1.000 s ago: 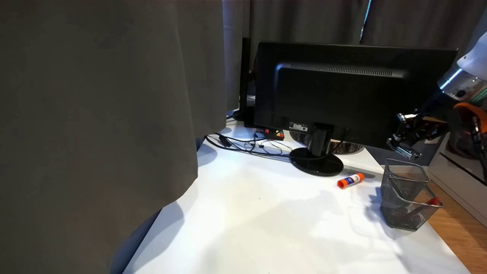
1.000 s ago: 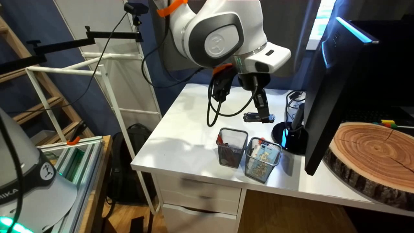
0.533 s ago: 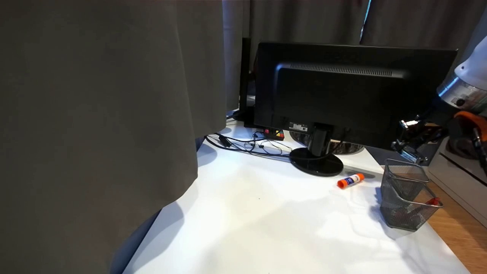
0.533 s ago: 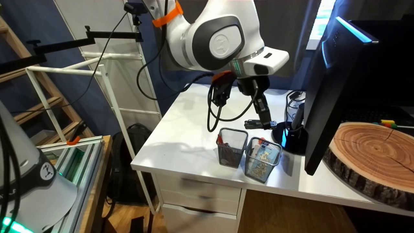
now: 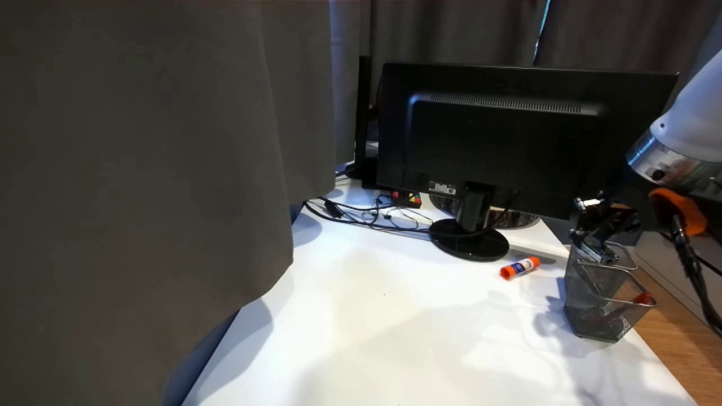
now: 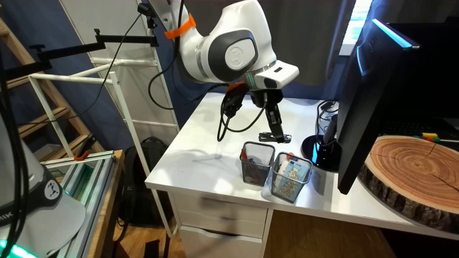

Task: Put the remote into the basket

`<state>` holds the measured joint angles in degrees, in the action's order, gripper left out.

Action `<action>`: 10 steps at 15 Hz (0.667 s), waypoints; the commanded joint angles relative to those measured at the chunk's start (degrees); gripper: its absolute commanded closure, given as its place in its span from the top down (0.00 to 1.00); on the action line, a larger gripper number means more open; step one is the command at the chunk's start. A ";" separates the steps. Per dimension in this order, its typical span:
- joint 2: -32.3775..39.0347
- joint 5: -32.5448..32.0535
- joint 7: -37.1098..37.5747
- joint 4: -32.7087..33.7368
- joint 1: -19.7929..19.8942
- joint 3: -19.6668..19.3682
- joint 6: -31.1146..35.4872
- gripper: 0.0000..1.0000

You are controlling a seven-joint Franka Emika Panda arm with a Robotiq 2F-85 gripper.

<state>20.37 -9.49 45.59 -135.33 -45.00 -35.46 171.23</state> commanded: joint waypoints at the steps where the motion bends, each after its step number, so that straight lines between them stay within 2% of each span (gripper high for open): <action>1: 5.17 1.51 7.42 2.20 -3.35 -2.96 0.51 0.12; 2: 6.28 2.00 8.93 2.72 -3.79 -3.23 0.45 0.12; 4: 7.13 3.45 10.49 3.59 -1.75 -0.61 0.55 0.12; 10: 8.95 4.39 15.29 5.05 -2.78 -2.28 0.09 0.12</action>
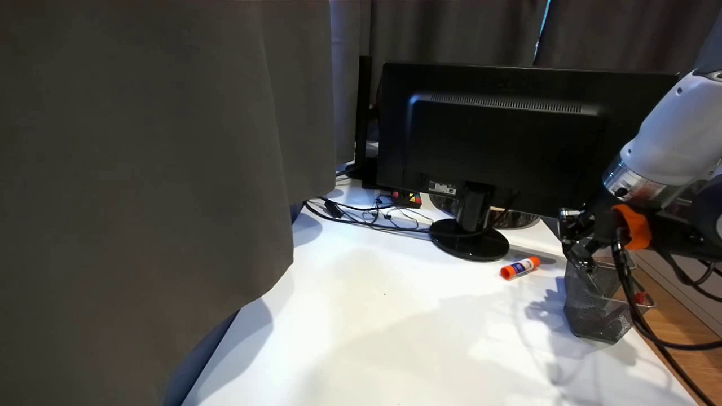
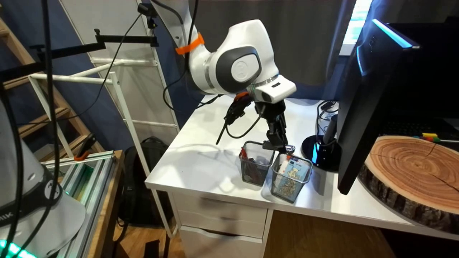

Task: Put the remote into the basket

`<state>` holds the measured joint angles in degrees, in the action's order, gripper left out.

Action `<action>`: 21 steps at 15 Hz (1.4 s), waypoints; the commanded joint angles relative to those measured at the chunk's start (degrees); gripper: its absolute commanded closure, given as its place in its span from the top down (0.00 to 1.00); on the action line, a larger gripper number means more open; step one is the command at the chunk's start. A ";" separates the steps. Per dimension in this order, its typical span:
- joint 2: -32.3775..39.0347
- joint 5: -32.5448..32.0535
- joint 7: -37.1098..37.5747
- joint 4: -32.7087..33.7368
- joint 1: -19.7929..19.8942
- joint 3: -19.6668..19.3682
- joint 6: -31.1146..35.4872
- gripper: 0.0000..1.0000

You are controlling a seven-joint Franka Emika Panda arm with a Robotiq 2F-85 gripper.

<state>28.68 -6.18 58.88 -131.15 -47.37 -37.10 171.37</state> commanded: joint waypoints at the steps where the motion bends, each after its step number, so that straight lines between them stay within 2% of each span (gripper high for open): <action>1: 0.20 1.24 1.93 0.63 0.01 -0.20 -0.20 0.12; 3: -0.77 1.29 1.47 -0.11 0.32 0.34 -0.42 0.12; 5: -0.96 0.78 2.37 -0.77 -1.15 -1.29 0.09 0.12; 9: -1.82 0.17 5.92 -2.94 -5.51 -7.35 1.84 0.12; 11: -2.39 0.46 5.02 -3.58 -6.32 -8.17 1.78 0.12; 15: -4.34 0.93 2.53 -5.21 -5.86 -6.70 2.93 0.12; 21: -3.83 0.97 2.68 -5.90 -7.53 -7.57 1.77 0.12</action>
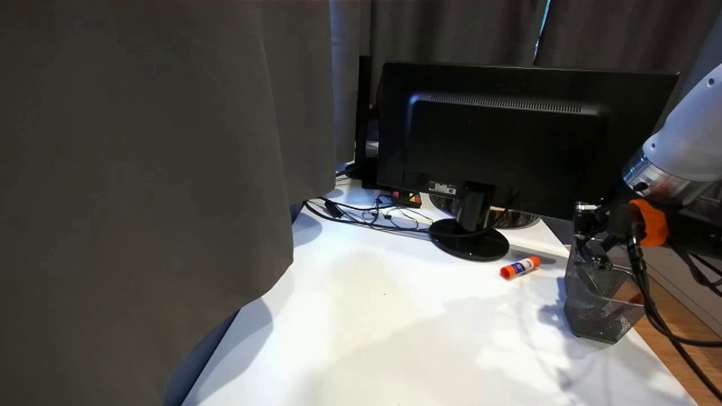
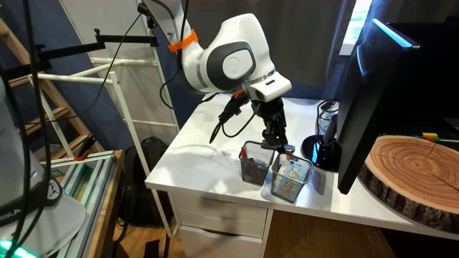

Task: Put the remote into the basket

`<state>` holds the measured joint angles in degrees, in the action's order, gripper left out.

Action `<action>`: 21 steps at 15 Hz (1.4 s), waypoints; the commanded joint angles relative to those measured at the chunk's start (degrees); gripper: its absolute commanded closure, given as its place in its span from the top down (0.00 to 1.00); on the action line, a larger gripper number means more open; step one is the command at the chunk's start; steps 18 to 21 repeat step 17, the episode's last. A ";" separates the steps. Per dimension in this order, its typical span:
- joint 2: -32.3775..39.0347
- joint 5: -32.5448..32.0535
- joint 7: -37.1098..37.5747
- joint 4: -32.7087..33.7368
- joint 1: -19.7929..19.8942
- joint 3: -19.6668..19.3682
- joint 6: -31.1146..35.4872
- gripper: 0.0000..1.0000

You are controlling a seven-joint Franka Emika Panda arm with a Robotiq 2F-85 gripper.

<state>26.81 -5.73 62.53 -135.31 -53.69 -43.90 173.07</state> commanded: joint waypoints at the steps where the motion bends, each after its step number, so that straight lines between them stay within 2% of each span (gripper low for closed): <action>1: -1.83 0.47 -0.94 -1.76 -1.43 -0.95 -0.09 0.12; 2: -1.58 0.56 -0.71 -1.65 -1.56 -1.13 -0.25 0.12; 3: -1.28 0.68 -0.33 -1.52 -1.82 -1.45 -0.53 0.31; 4: -1.05 0.84 -0.03 -1.39 -1.87 -1.58 -0.89 0.62; 5: -1.02 0.89 0.11 -1.35 -1.77 -1.60 -1.03 0.63; 10: -0.88 0.82 0.86 -1.15 -2.93 -3.77 -1.00 0.98; 12: -2.25 0.96 0.15 -1.98 -3.00 -4.10 1.95 1.00; 14: -4.56 1.40 -2.22 -3.66 -2.73 -3.36 9.76 1.00; 16: -5.54 -1.44 -1.50 -4.51 -3.98 -4.38 16.37 1.00; 17: -2.20 -0.34 -0.40 -1.59 -2.25 -3.16 11.77 1.00; 21: -2.20 -0.34 -0.40 -1.59 -2.25 -3.16 11.77 1.00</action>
